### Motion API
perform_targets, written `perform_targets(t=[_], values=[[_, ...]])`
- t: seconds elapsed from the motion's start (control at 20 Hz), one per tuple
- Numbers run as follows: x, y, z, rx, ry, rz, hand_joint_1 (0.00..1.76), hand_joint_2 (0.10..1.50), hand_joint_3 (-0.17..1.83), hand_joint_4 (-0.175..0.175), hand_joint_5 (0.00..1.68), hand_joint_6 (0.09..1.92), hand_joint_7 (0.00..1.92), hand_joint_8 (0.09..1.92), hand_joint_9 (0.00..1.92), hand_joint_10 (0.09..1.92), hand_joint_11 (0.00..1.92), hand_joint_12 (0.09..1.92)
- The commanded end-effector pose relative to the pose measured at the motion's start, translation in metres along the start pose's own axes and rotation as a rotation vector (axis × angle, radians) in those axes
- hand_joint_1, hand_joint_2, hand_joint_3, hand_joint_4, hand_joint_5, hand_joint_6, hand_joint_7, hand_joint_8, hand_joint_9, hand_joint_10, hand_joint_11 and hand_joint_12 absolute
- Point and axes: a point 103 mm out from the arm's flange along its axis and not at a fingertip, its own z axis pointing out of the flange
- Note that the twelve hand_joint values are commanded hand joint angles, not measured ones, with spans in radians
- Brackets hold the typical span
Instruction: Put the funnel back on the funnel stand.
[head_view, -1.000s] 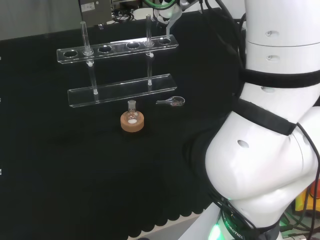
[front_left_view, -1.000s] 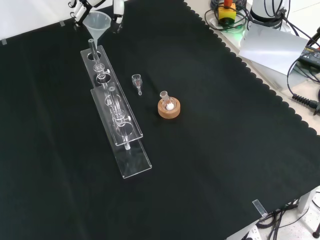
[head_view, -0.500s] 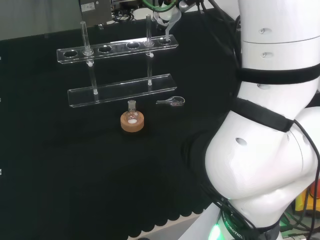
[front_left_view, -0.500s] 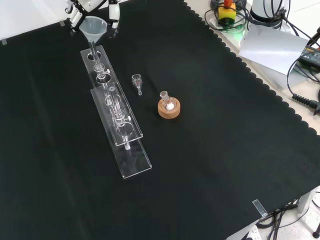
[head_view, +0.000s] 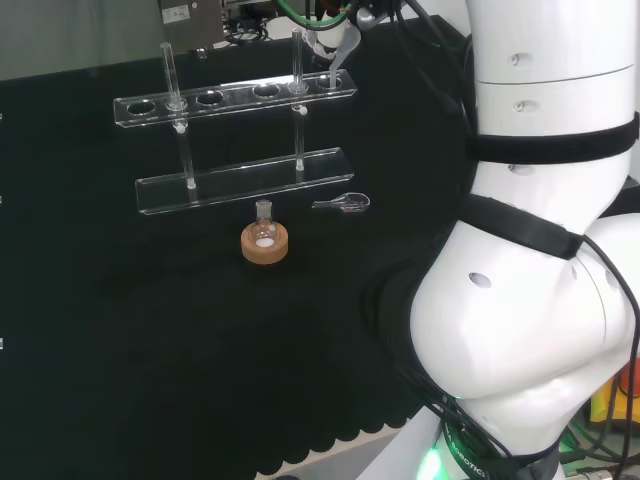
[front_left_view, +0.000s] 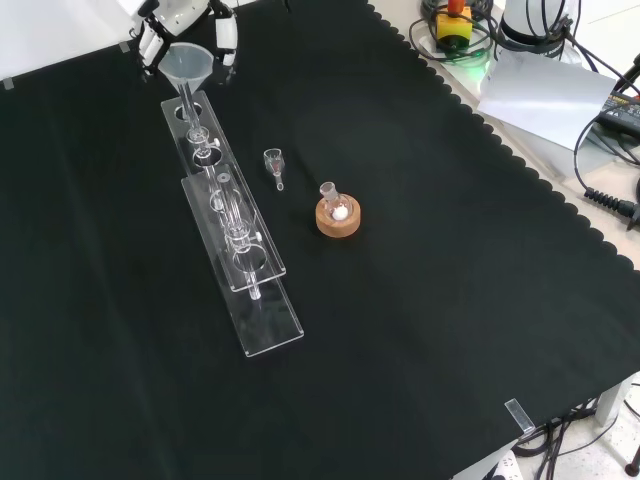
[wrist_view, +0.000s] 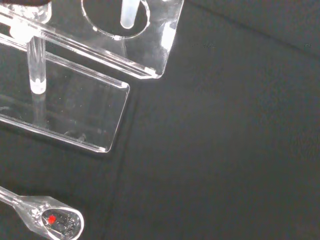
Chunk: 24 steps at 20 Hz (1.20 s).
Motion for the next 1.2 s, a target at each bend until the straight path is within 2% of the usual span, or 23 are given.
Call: perform_targets(t=[0.05,0.1,0.65,0.7,0.85,1.1,1.2], values=[[0.005,0.007,0.007,0.02,0.003,-0.005,0.69,0.83,0.5,-0.021,0.63,0.79,0.55,0.62,1.02,0.39,0.7,1.16],[0.005,0.008,0.008,0.025,0.005,0.016,0.69,0.83,0.5,-0.022,0.62,0.79,0.55,0.62,1.02,0.39,0.7,1.16],[0.004,0.016,0.017,0.034,0.026,-0.021,0.68,0.83,0.5,-0.026,0.6,0.78,0.53,0.62,1.0,0.38,0.68,1.16],[0.009,0.016,0.014,0.033,0.005,-0.016,0.68,0.83,0.5,-0.026,0.6,0.78,0.53,0.62,1.0,0.38,0.68,1.16],[0.01,0.015,0.015,0.041,0.001,-0.014,0.68,0.83,0.5,-0.027,0.59,0.78,0.53,0.62,0.99,0.38,0.67,1.16],[0.01,0.017,0.017,0.07,0.008,-0.025,0.67,0.82,0.5,-0.03,0.56,0.76,0.52,0.62,0.98,0.38,0.66,1.17],[0.007,0.019,0.021,0.097,0.012,-0.028,0.66,0.8,0.5,-0.033,0.49,0.72,0.49,0.63,0.94,0.39,0.63,1.2]])
